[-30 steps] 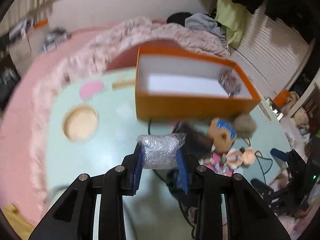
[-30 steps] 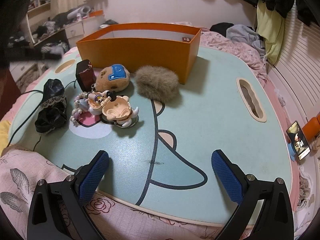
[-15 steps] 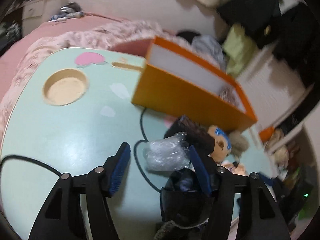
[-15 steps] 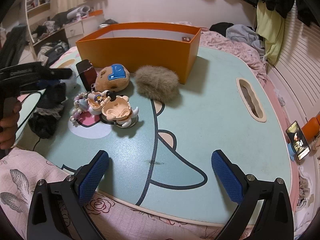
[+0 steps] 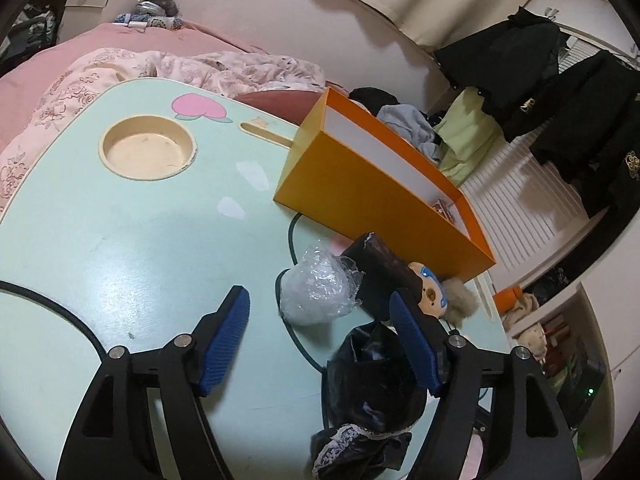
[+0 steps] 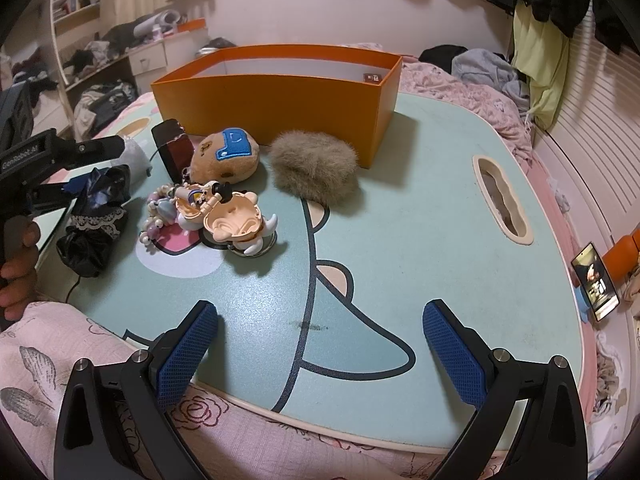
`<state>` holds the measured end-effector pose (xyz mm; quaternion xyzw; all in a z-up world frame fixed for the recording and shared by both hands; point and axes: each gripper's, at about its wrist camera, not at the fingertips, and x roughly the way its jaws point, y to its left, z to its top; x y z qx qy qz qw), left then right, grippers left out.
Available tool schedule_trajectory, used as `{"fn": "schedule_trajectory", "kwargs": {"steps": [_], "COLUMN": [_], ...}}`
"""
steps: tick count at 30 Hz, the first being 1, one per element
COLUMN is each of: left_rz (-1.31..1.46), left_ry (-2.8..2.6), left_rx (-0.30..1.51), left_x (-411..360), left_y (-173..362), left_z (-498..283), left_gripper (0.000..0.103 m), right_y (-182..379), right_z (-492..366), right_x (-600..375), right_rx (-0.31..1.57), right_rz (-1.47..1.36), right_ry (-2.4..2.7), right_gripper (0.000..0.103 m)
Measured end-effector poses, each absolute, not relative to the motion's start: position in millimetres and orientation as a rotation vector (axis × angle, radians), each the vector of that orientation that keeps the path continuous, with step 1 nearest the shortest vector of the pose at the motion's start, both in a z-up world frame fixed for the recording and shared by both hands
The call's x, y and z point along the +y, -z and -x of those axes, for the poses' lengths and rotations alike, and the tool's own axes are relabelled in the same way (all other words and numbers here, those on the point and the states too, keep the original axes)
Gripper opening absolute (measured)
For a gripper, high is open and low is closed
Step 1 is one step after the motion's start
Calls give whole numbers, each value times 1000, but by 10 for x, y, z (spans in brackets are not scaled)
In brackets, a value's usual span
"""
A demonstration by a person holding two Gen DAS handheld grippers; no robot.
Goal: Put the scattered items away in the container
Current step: 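Set the bubble-wrap bag on the table and open left gripper, then reach into the box and grasp the brown printed carton with right gripper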
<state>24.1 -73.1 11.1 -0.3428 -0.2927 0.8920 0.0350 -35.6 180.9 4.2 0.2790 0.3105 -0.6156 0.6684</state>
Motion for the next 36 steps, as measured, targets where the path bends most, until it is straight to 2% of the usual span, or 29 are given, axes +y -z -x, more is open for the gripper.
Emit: {"fn": "schedule_trajectory", "kwargs": {"steps": [7,8,9,11,12,15,17,20,24,27,32,34,36], "left_rz": [1049,1051,1051,1049,1047,1037,1034,1033,1033,1029,1011,1007,1005], "left_ry": [-2738,-2740,-2741,-2743,-2742,-2735,-2733,-2732,-2732,-2729,-2716,-2713,-2712], "left_rx": [-896,-891,-888,-886,-888,-901,-904,-904,-903,-907,-928,-934,-935], "left_x": [-733,-727,-723,-722,-725,-743,-752,-757,-759,-766,-792,-797,-797], "left_y": [-98,-98,-98,-94,-94,-84,-81,-79,-80,-78,-70,-71,-74], "left_z": [-249,-248,-249,-255,-258,-265,-265,-266,-267,-271,-284,-290,-290], "left_gripper": [76,76,76,76,76,76,76,76,76,76,76,76,76], "right_y": [-53,-68,-102,-184,-287,-777,-1130,-1369,-1146,-944,-720,-731,-800], "right_z": [352,351,350,360,379,465,462,453,505,467,427,370,295], "right_x": [1819,1826,1832,1774,1709,1445,1138,566,-243,-480,-601,-586,-548], "right_rx": [697,695,692,702,688,588,587,697,953,1093,1178,1174,1118], "right_rz": [-624,-620,-612,-618,-625,-615,-575,-554,-722,-726,-714,-710,-741], "right_ry": [1395,1395,1389,1365,1351,1336,1314,1337,1307,1334,1400,1387,1286], "right_gripper": [102,94,75,59,54,53,52,38,22,22,23,25,22]}}
